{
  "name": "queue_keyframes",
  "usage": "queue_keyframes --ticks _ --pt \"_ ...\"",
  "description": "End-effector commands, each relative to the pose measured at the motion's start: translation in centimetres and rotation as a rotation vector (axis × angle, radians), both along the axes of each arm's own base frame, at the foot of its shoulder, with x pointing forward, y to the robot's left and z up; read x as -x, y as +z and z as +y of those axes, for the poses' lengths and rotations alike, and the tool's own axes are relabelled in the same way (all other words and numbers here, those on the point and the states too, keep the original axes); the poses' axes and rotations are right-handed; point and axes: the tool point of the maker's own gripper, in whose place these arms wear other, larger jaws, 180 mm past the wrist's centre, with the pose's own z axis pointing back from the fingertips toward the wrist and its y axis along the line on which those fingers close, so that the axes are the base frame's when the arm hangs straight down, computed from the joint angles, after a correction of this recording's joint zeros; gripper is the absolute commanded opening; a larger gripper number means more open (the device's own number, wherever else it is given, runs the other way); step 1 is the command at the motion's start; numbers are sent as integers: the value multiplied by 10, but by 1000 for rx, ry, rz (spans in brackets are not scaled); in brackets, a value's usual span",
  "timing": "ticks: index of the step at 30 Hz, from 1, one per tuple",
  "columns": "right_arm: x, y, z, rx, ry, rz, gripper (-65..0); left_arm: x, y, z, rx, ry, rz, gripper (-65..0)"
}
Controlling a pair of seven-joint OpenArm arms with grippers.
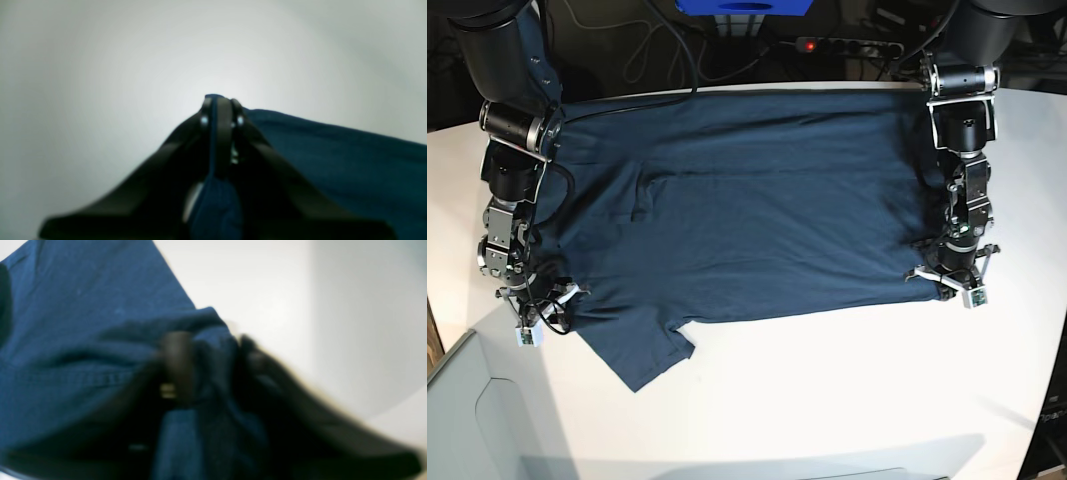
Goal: Fold the T-shirt properly
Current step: 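Grasp the hem corners of the shirt with both grippers, then fold the held hem up over the shirt toward the collar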
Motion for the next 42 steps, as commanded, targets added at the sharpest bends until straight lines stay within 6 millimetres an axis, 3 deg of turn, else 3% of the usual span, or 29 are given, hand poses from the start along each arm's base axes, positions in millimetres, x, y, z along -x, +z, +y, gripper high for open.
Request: queue_keyframes --ticks 1,2,5,8,14,19,28,33,37,42 --pt "-16 23 -9 7 -19 -66 -623 8 -10 3 2 11 68 -650" --pt "-16 24 -9 6 -20 -68 -650 8 -10 3 2 10 67 -650" --pt "-18 26 -10 5 -22 -75 -647 3 -1 2 1 5 42 -650" --pt "-23 45 -16 31 -25 -128 -649 6 10 -1 -18 -12 6 -650" --pt "-8 67 -16 118 -3 -221 -649 7 39 -16 -36 -62 -28 -650" --pt "15 77 -19 197 15 -227 -649 11 63 -27 -63 -100 -81 -650" --pt "66 95 -3 298 67 -292 -649 36 93 -50 -107 -170 -161 -650" --pt "85 95 3 240 69 -309 -649 56 108 -35 -94 -93 -210 -650" --pt "100 95 -15 264 34 -277 -649 69 115 -23 -95 -56 -186 -650" --pt "112 100 -22 281 35 -278 -649 80 117 -33 -83 -58 -184 -650"
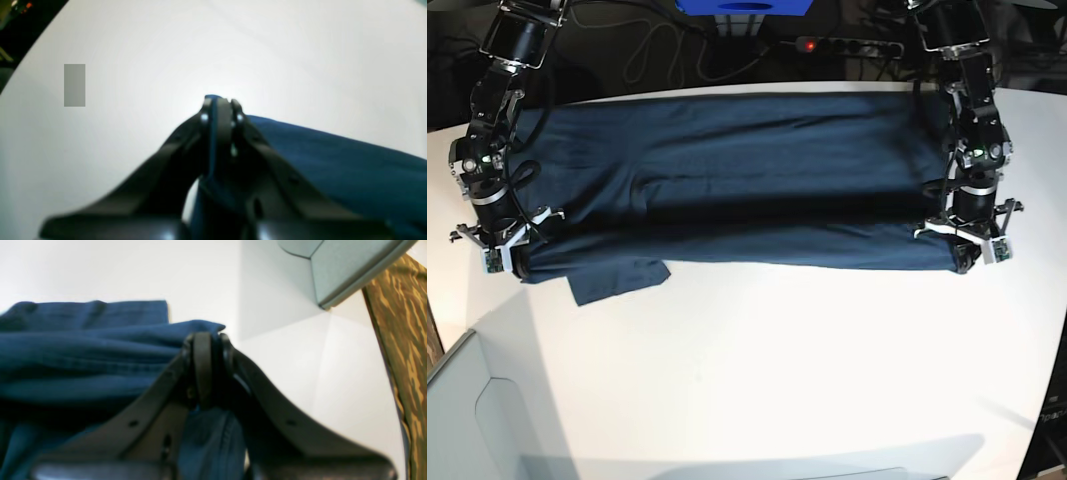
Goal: Fold the T-shirt properly
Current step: 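Fold the held hem up over the shirt toward the collar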
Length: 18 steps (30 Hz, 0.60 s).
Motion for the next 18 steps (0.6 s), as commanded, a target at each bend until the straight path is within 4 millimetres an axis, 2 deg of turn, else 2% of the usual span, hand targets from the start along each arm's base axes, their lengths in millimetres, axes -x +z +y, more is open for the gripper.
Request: queue_keyframes --ticks 1,4,12,18 --pt "-6 21 -1 14 28 -63 -649 -2 15 2 -20 -8 -42 -650" --pt "5 16 1 4 43 -43 -649 9 9 -5 -11 -12 -26 -650" --pt "30 -6 0 2 46 25 -649 47 -29 -13 19 -5 82 -650" --pt "36 -11 -2 6 45 45 -649 54 -36 -12 21 -4 106 -650"
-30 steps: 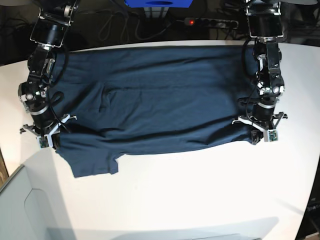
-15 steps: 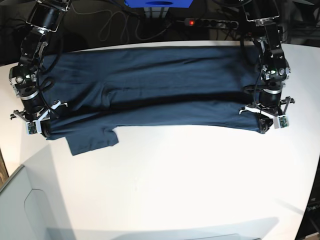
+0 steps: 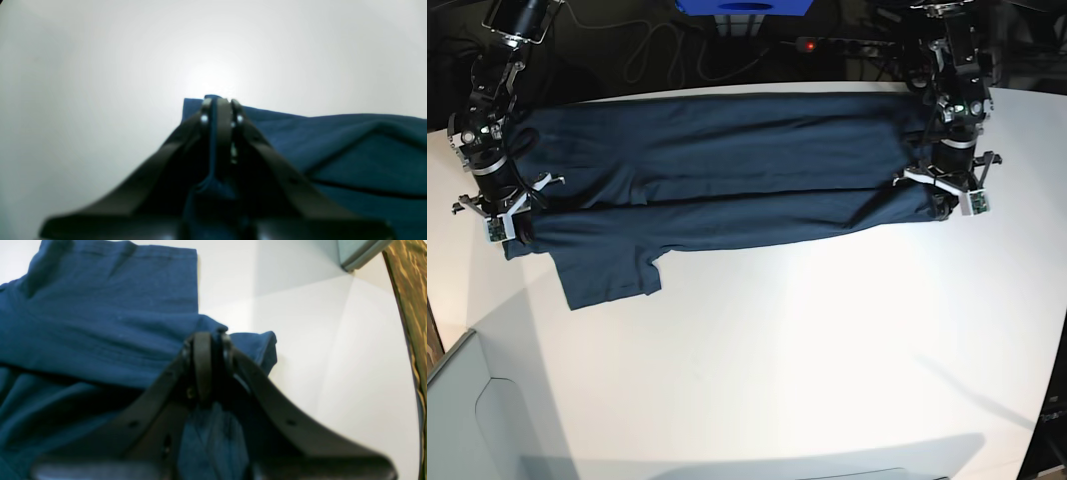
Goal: Fold the T-shirt properly
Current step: 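Fold the held hem up over the shirt toward the collar, then hold the folded hem in place with both grippers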
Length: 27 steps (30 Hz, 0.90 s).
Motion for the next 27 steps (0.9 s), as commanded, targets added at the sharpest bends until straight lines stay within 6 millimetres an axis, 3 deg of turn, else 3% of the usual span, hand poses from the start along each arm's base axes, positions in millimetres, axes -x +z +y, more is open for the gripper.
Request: queue_keyframes --ticks 1,5,10,15,19,27 --pt "-4 13 -3 11 16 -41 -649 -5 13 4 -20 -2 -42 -650" --pt "-4 12 -2 15 17 -36 -630 -5 11 4 -18 -1 -36 -650" --pt "-4 15 -4 18 15 -44 -448 -3 9 4 -18 0 -30 -650" --pt "-6 16 -3 16 15 -48 -303 0 10 5 -23 4 -27 -463" --pt "-7 17 -3 17 15 -52 -280 1 10 5 -25 3 -27 -359" --pt "-10 24 1 23 25 -72 -280 -2 11 6 -25 4 -32 -354"
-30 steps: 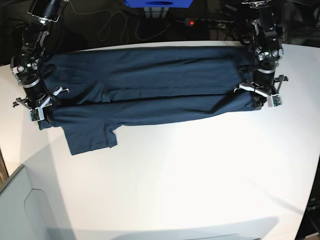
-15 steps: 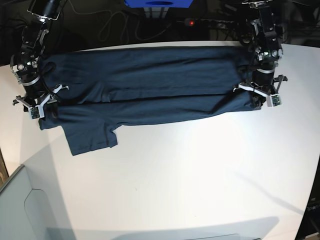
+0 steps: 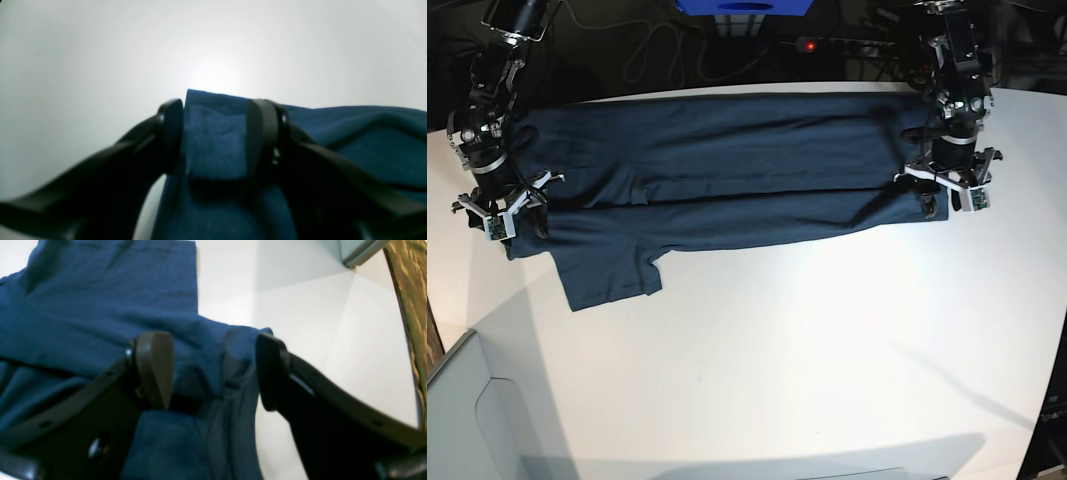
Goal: Fold the T-shirt properly
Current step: 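Hold the folded hem in place with both grippers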
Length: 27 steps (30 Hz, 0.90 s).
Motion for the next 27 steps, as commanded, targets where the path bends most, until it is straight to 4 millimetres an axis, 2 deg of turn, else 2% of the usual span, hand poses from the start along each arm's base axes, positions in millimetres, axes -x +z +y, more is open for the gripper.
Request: queue_keyframes --ticks 1,8,14,19,27 --pt "-11 24 1 11 22 -80 -280 -10 14 6 -19 3 -47 -354" --pt "-15 37 1 55 17 -62 -280 -25 12 10 -15 16 -58 -354" --pt "-16 36 -1 58 10 -46 -280 -29 14 9 -13 15 -65 -354" --pt "-16 35 -1 58 10 -45 -280 -21 -9 14 5 35 -6 -354" --pt "-17 35 -1 58 9 -44 -280 -17 -16 11 18 31 10 -354"
